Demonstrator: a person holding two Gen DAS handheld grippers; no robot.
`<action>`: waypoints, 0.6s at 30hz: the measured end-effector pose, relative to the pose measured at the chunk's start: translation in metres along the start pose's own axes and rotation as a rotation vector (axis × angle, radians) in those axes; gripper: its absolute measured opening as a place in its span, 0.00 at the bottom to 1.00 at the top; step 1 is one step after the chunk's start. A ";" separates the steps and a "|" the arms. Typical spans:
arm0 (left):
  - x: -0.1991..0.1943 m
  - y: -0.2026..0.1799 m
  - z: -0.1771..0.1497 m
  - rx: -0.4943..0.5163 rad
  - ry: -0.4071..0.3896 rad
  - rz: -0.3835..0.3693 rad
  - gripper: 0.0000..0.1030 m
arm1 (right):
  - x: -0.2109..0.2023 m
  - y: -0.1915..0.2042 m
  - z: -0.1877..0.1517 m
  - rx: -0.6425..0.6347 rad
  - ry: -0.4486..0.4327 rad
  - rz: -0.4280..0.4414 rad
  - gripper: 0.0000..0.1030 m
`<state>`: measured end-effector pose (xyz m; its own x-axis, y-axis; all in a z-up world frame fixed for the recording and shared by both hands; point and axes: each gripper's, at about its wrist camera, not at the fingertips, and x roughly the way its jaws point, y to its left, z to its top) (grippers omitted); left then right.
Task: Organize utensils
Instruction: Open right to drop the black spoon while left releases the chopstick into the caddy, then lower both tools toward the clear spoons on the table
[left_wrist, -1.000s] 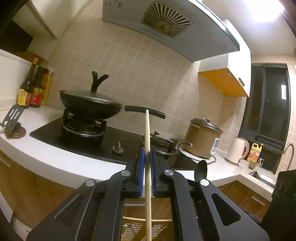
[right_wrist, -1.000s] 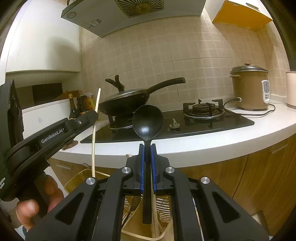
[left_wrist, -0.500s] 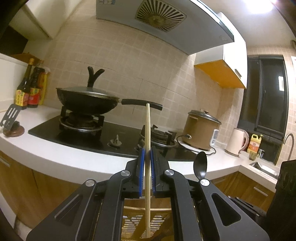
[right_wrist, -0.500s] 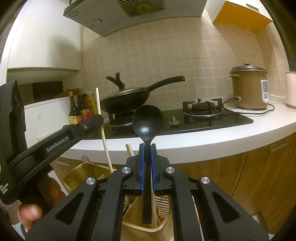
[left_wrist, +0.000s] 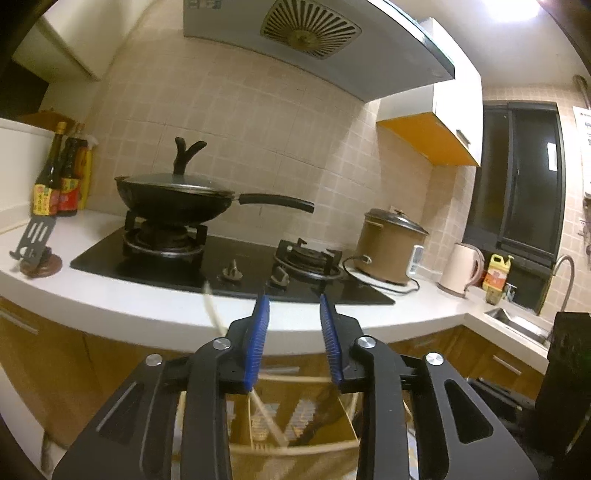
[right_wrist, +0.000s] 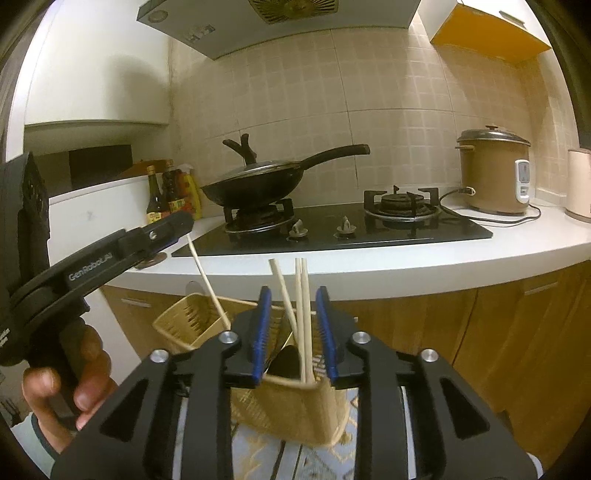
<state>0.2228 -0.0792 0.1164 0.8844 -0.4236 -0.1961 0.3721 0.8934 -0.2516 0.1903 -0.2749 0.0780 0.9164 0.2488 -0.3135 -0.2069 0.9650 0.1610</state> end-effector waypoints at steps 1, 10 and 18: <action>-0.008 0.001 0.001 -0.003 0.014 0.000 0.33 | -0.009 0.002 0.001 -0.005 0.003 -0.001 0.27; -0.076 0.016 0.002 -0.054 0.124 -0.018 0.39 | -0.072 0.024 0.002 -0.006 0.049 0.004 0.51; -0.107 0.033 -0.031 -0.072 0.311 0.035 0.40 | -0.085 0.049 -0.026 -0.024 0.233 -0.005 0.51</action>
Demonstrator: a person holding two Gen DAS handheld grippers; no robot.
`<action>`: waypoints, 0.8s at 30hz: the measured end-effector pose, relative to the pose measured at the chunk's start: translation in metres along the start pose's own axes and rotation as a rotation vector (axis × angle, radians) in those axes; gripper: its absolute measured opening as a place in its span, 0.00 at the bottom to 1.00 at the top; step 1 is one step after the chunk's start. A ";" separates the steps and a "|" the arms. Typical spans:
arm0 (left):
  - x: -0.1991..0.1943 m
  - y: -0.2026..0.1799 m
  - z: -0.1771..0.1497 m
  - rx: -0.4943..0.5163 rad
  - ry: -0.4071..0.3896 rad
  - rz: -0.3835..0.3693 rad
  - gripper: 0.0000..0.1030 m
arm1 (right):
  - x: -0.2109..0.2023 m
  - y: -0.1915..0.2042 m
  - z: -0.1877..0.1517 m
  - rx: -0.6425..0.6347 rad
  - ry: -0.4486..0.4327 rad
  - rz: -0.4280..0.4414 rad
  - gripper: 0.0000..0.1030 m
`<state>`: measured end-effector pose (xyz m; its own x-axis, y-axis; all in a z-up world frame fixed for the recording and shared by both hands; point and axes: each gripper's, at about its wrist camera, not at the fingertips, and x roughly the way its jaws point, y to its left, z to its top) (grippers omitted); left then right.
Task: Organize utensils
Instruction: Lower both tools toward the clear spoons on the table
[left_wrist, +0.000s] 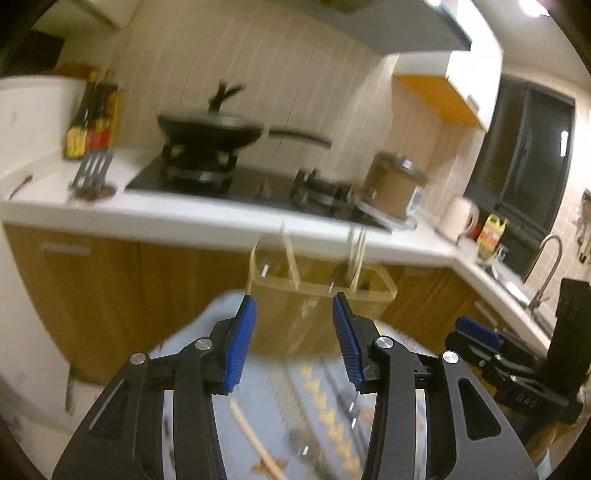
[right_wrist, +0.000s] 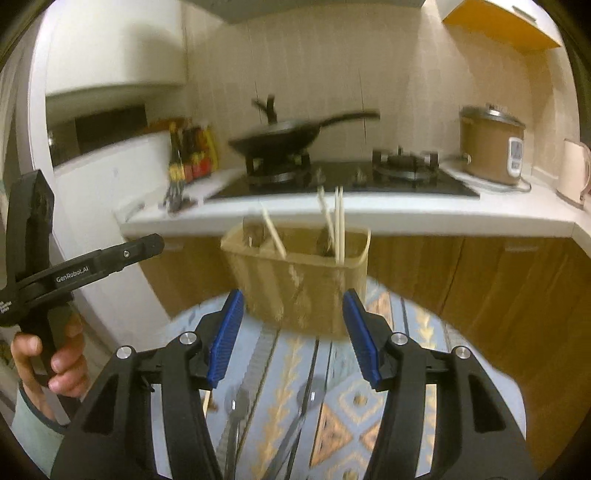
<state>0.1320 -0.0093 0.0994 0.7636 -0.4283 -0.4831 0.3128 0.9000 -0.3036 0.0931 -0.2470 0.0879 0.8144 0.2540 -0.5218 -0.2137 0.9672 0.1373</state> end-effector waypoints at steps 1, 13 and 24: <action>0.003 0.004 -0.007 -0.009 0.037 0.008 0.40 | 0.003 0.003 -0.006 0.001 0.035 -0.006 0.51; 0.048 0.044 -0.081 -0.128 0.320 0.067 0.40 | 0.046 -0.003 -0.055 0.126 0.294 -0.024 0.51; 0.060 0.015 -0.101 -0.079 0.395 0.014 0.39 | 0.117 -0.055 -0.080 0.345 0.571 0.039 0.51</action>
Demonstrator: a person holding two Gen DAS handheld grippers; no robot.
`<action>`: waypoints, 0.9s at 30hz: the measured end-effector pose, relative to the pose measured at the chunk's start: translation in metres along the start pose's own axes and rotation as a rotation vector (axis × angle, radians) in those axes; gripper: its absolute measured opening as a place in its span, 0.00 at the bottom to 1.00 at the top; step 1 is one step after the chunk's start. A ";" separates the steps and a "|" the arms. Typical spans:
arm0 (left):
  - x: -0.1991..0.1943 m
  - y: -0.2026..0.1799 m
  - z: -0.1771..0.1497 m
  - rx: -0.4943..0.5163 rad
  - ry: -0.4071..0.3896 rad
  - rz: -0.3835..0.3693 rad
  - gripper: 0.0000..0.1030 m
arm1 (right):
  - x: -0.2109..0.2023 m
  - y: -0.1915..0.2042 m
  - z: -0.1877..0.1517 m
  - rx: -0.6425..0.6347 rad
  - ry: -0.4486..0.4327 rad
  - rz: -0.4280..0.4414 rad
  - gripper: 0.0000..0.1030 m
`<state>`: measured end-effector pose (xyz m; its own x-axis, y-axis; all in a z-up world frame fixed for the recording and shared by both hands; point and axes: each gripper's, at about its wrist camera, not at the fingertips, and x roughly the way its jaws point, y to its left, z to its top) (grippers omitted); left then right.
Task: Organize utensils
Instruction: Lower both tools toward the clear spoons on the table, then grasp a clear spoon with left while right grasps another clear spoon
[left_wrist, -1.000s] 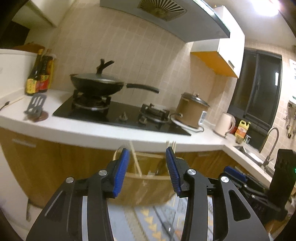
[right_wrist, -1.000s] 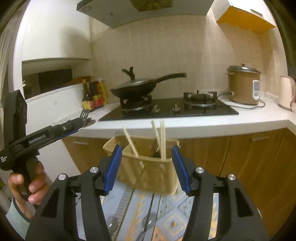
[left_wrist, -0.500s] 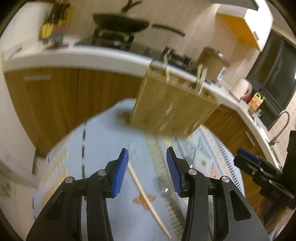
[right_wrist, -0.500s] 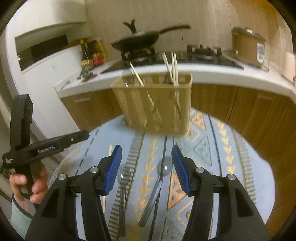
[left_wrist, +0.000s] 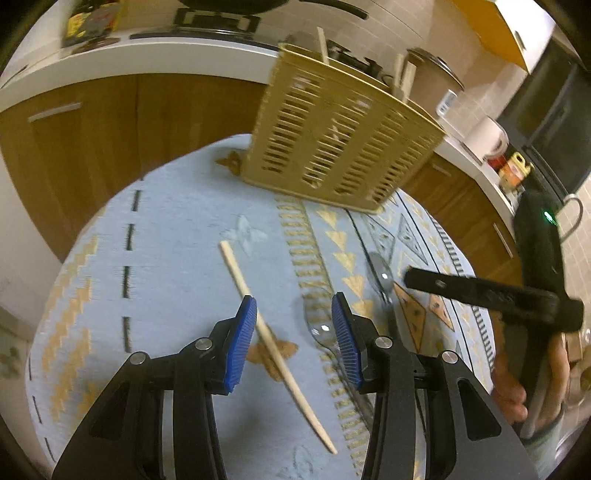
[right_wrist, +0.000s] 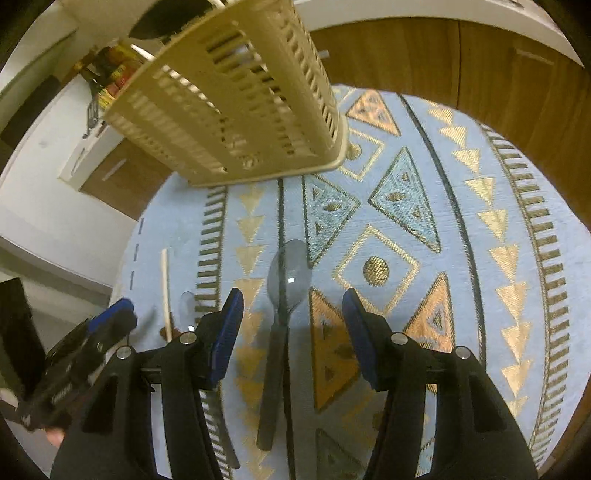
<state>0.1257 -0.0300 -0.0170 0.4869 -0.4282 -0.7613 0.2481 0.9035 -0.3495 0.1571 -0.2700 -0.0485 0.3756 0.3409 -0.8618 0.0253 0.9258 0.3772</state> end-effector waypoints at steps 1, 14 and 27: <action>0.001 -0.004 -0.001 0.015 0.007 0.000 0.39 | 0.002 0.001 0.001 -0.001 0.003 -0.007 0.51; 0.029 -0.036 -0.009 0.141 0.077 0.062 0.40 | 0.030 0.034 0.004 -0.074 0.020 -0.126 0.51; 0.058 -0.060 -0.008 0.245 0.123 0.174 0.45 | 0.040 0.048 0.008 -0.115 0.017 -0.193 0.51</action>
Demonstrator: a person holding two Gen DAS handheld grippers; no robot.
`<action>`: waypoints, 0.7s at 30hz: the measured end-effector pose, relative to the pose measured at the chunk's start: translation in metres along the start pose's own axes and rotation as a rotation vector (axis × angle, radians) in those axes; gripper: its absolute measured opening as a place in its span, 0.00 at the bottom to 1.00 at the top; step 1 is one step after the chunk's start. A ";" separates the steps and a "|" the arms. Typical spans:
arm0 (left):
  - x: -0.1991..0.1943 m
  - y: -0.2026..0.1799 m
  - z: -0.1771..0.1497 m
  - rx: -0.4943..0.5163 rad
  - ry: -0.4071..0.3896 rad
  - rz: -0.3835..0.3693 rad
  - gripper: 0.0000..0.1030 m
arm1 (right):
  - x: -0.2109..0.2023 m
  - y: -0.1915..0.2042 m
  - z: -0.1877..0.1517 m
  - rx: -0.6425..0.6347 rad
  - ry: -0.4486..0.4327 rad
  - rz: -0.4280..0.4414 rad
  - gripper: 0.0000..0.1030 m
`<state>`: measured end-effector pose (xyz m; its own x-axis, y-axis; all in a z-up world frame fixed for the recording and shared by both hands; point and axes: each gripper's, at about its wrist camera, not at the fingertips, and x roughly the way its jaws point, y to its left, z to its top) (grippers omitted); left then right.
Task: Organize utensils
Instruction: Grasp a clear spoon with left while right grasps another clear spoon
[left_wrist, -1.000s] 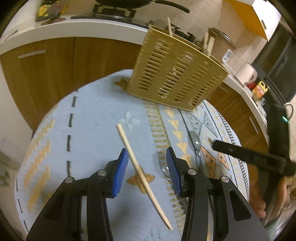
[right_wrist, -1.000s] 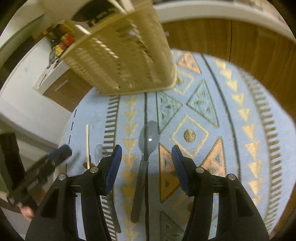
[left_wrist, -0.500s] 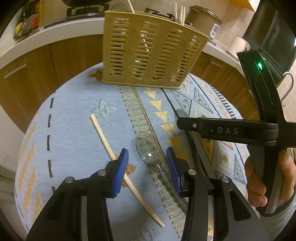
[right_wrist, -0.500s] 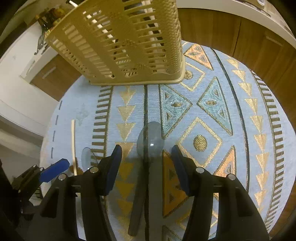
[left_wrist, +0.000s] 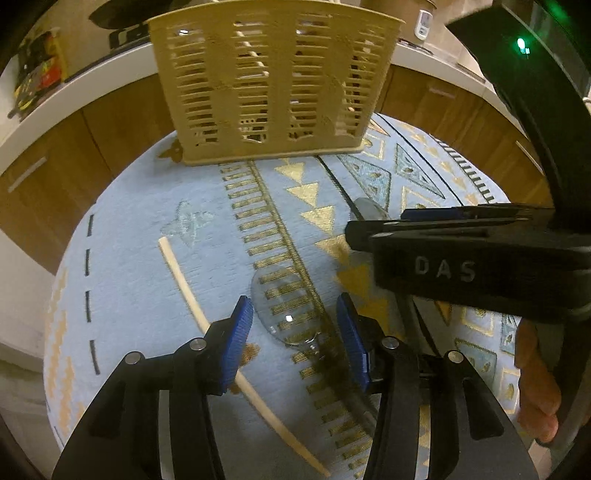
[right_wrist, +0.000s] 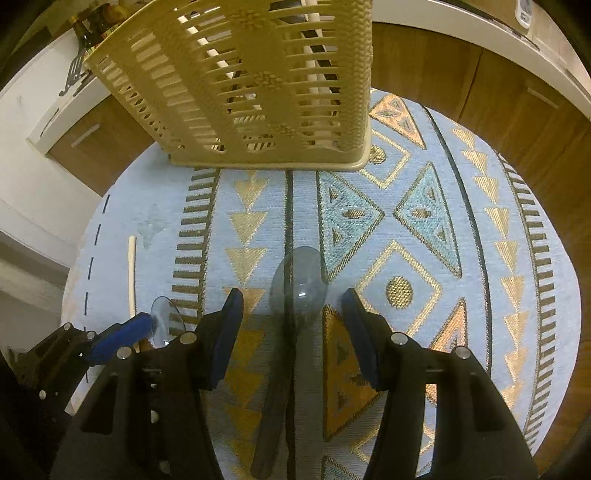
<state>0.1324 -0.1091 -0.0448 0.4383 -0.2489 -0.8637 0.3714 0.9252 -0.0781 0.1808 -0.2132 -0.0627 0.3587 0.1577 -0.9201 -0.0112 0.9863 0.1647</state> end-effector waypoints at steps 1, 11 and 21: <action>0.002 -0.001 0.000 -0.001 0.003 0.004 0.45 | 0.001 0.002 0.000 -0.010 -0.003 -0.010 0.51; 0.007 -0.004 0.002 -0.008 -0.025 0.051 0.37 | 0.003 0.012 -0.017 -0.093 -0.062 -0.107 0.29; 0.006 -0.005 0.002 0.087 -0.041 -0.005 0.29 | -0.009 -0.032 -0.031 -0.053 -0.017 0.056 0.27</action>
<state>0.1345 -0.1160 -0.0488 0.4688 -0.2669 -0.8420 0.4430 0.8957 -0.0373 0.1486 -0.2447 -0.0703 0.3718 0.2118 -0.9038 -0.0807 0.9773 0.1959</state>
